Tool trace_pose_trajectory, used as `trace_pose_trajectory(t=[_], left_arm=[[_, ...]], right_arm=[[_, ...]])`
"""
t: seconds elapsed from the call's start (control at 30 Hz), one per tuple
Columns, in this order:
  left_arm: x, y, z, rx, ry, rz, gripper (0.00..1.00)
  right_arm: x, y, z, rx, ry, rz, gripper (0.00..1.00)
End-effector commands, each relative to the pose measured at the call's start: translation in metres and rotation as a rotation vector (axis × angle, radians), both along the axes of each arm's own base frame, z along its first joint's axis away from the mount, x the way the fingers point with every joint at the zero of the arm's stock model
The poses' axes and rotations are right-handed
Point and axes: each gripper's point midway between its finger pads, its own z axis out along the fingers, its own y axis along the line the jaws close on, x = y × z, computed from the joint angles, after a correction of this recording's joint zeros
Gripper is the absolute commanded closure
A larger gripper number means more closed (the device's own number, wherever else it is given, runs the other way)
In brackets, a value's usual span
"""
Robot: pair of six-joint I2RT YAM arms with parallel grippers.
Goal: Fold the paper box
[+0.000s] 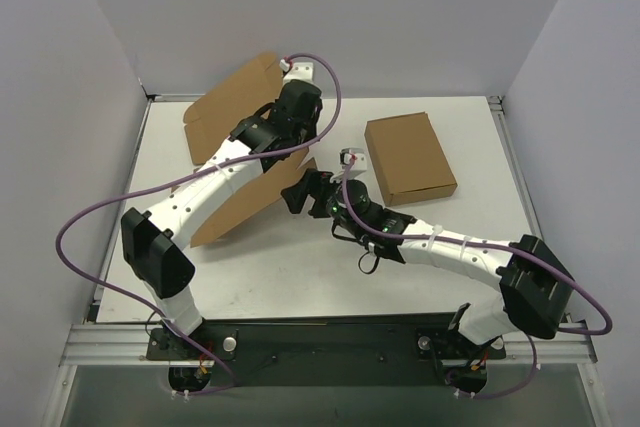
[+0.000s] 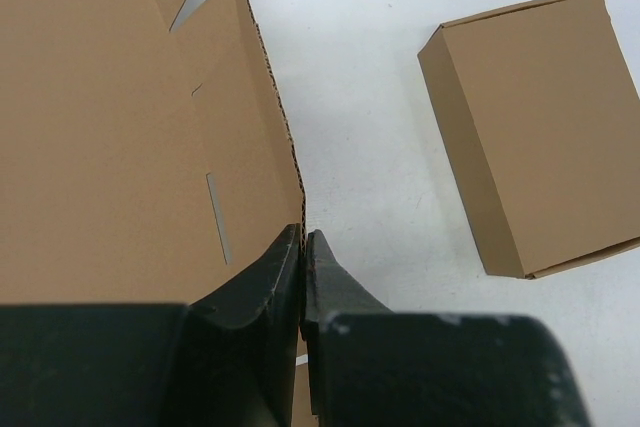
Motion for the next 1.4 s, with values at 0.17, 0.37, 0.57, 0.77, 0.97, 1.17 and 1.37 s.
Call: trace_pose_trajectory(t=[0.17,0.37,0.57,0.77,0.97,1.17,1.37], left_arm=[[-0.001,0.000,0.035,-0.103,-0.096,-0.016,0.83],[-0.003,0.004,0.038,-0.108,-0.119,-0.013,0.82],[-0.006,0.005,0.042,-0.110,-0.137,-0.030,0.80],[-0.010,0.002,0.050,-0.084,-0.166,-0.099,0.20],[-0.026,0.042,0.110,-0.037,-0.283,-0.137,0.02],[-0.075,0.091,0.176,-0.074,-0.514,-0.283,0.03],[-0.121,0.052,0.172,0.131,-0.615,-0.781,0.03]], right_arm=[[0.029,0.004,0.015,0.041,0.036,-0.045,0.20],[0.044,0.008,0.019,0.040,-0.037,-0.032,0.37],[0.055,0.006,0.019,0.049,-0.045,-0.014,0.67],[0.053,0.002,0.028,0.038,-0.056,0.084,1.00],[0.033,-0.050,0.049,-0.136,-0.005,0.159,1.00],[-0.002,-0.132,0.065,-0.358,0.114,0.179,1.00],[-0.052,-0.179,0.085,-0.556,0.265,0.280,1.00]])
